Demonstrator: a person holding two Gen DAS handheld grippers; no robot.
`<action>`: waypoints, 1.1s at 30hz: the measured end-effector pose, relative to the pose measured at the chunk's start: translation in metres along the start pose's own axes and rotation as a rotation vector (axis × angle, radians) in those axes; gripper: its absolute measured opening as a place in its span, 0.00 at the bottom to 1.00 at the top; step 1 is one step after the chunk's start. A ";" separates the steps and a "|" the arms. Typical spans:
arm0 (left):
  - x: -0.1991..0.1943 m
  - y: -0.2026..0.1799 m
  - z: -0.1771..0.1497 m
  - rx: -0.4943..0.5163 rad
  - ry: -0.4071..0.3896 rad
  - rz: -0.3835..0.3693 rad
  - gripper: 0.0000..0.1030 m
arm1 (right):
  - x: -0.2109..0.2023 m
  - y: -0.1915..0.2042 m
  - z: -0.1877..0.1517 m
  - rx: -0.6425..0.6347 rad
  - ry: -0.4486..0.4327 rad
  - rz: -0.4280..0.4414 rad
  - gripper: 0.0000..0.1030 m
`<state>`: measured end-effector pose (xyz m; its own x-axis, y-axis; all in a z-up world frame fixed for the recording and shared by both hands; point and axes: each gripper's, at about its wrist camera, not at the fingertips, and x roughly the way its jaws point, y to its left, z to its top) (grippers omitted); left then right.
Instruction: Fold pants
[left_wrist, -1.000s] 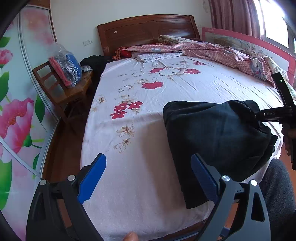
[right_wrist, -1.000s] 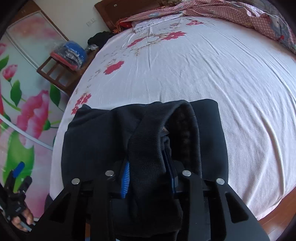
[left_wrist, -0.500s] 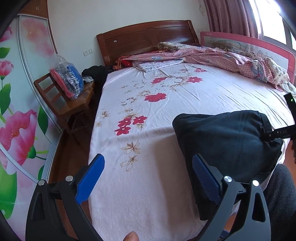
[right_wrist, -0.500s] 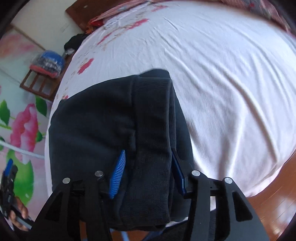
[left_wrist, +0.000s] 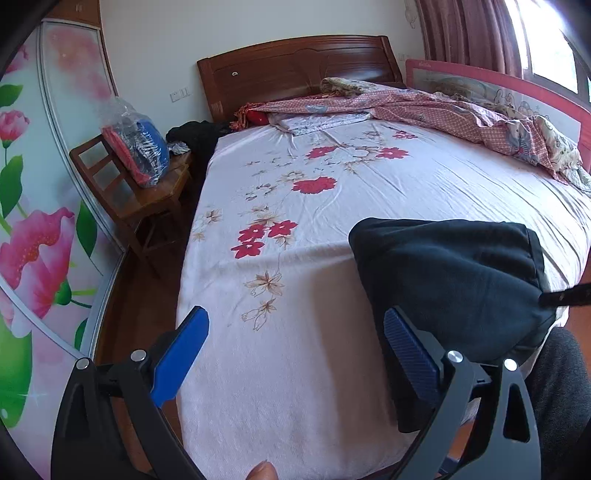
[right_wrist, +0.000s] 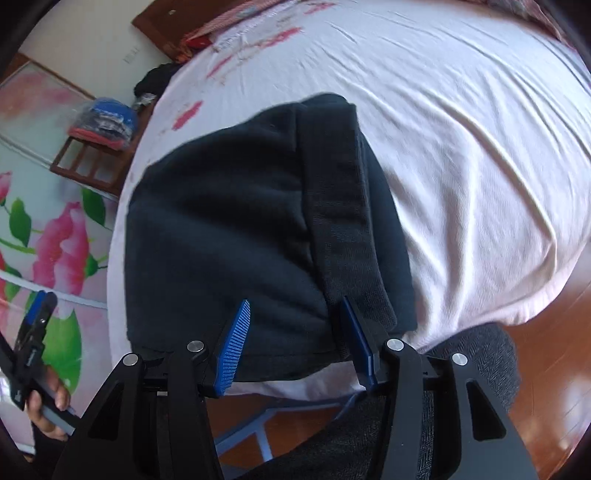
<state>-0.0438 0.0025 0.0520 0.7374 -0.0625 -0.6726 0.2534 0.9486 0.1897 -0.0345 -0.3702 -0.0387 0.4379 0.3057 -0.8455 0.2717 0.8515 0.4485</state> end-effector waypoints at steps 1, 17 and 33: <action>0.001 -0.001 0.000 0.002 0.003 -0.002 0.93 | -0.007 -0.001 0.001 0.017 -0.019 0.021 0.46; 0.108 0.000 0.007 -0.222 0.373 -0.349 0.96 | -0.027 -0.038 0.053 0.069 -0.109 0.095 0.72; 0.185 0.008 -0.022 -0.652 0.597 -0.694 0.96 | -0.009 -0.071 0.049 0.162 -0.048 0.229 0.72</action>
<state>0.0811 0.0049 -0.0864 0.1018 -0.6478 -0.7550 -0.0125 0.7580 -0.6521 -0.0156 -0.4541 -0.0485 0.5427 0.4587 -0.7036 0.2925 0.6820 0.6703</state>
